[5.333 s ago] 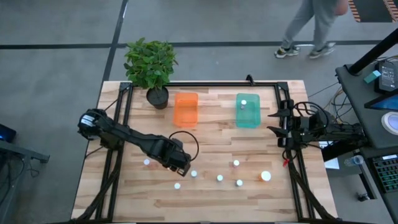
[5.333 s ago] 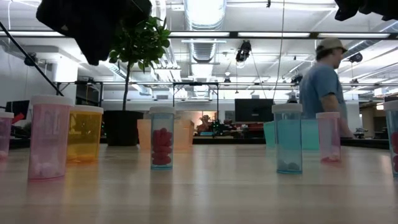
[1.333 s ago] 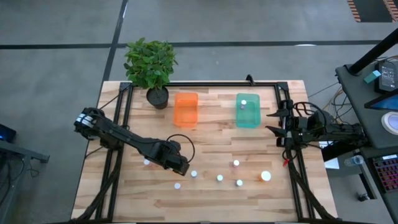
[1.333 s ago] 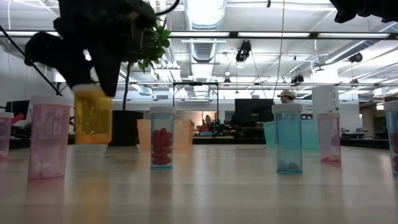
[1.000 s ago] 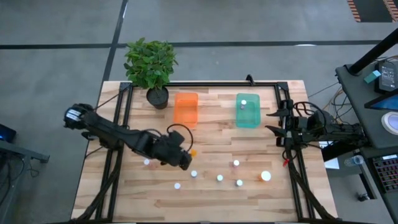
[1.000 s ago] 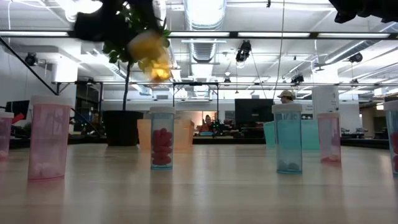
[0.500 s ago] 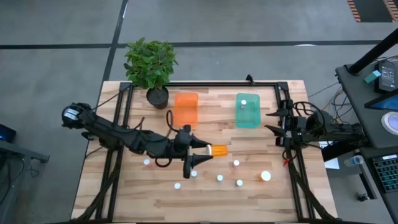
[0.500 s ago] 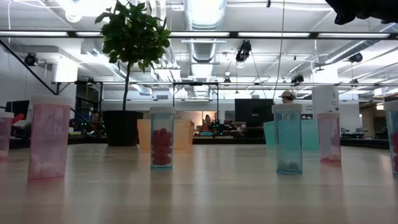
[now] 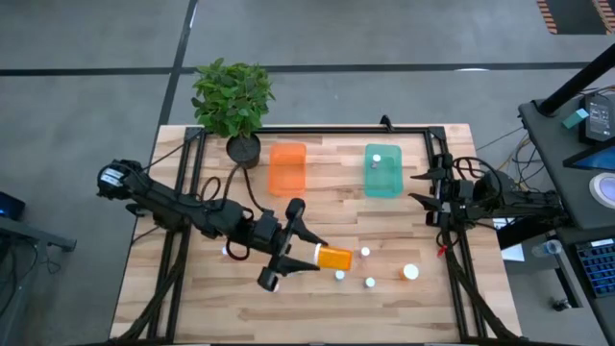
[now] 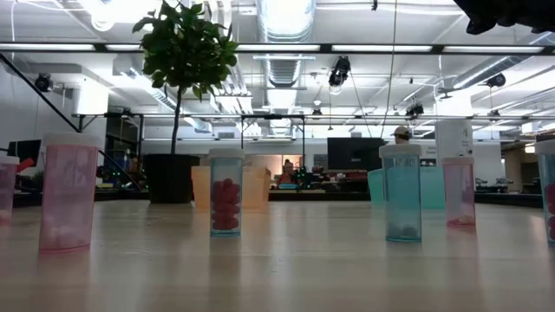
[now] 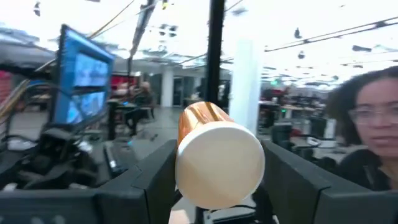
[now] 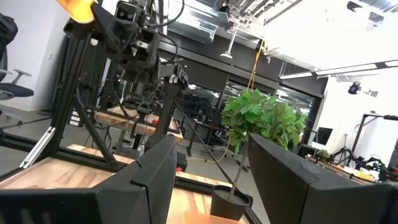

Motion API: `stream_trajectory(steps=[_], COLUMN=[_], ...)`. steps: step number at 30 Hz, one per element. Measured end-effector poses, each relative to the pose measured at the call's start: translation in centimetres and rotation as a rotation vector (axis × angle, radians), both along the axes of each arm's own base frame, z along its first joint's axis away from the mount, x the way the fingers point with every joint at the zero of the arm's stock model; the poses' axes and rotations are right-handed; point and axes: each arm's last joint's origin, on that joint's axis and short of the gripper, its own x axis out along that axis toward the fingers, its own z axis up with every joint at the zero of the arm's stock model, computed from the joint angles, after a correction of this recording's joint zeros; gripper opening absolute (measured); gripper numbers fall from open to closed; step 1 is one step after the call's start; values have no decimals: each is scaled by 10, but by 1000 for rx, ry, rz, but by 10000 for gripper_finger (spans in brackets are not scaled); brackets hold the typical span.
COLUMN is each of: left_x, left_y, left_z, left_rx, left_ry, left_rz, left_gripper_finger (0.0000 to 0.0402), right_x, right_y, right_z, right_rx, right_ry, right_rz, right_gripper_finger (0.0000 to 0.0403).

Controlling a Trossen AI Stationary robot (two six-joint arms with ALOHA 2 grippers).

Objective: Pick and place medicine bottles into bin by pill shape (circle, oval)
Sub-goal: Put the left orange capsule bottle into the orange bin

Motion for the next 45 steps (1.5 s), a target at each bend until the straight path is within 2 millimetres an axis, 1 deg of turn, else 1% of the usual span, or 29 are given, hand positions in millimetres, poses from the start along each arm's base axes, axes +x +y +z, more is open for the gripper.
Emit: stream_trajectory(steps=[5, 7, 10, 15, 18, 22, 26, 31, 37, 40, 45], left_x=[2, 3, 5, 7, 6, 4, 4, 6, -5, -13, -18], left_y=[1, 3, 11, 34, 50, 73, 96, 125, 159, 172, 185], left_z=[-4, -9, -21, -47, -64, -81, -85, -81, -91, -99, -108], left_rx=[5, -21, -77, -215, -287, -400, -468, -522, -552, -581, -607], left_ry=[44, 115, 271, 537, 700, 848, 909, 945, 1074, 1137, 1144], left_rz=[16, 83, 222, 476, 568, 684, 708, 697, 839, 918, 989], left_gripper_finger=[188, 188, 188, 188, 188, 188, 188, 188, 188, 188, 188], right_x=[0, 0, 0, 0, 0, 0, 0, 0, 0, 0, 0], right_y=[0, 0, 0, -1, -1, -1, -1, -1, -1, -1, -1], right_z=[0, 0, 0, 0, 0, 0, 0, 0, 0, 0, 0], right_rx=[-1, -1, 1, 4, 4, 4, -2, -3, -6, -9, -9], right_ry=[1, 1, 3, 4, 4, 4, 4, 4, 4, 4, 5], right_rz=[-1, -1, -5, -24, -24, -24, -26, -27, -28, -29, -30], right_gripper_finger=[187, 187, 187, 187, 187, 187, 187, 187, 187, 187, 187])
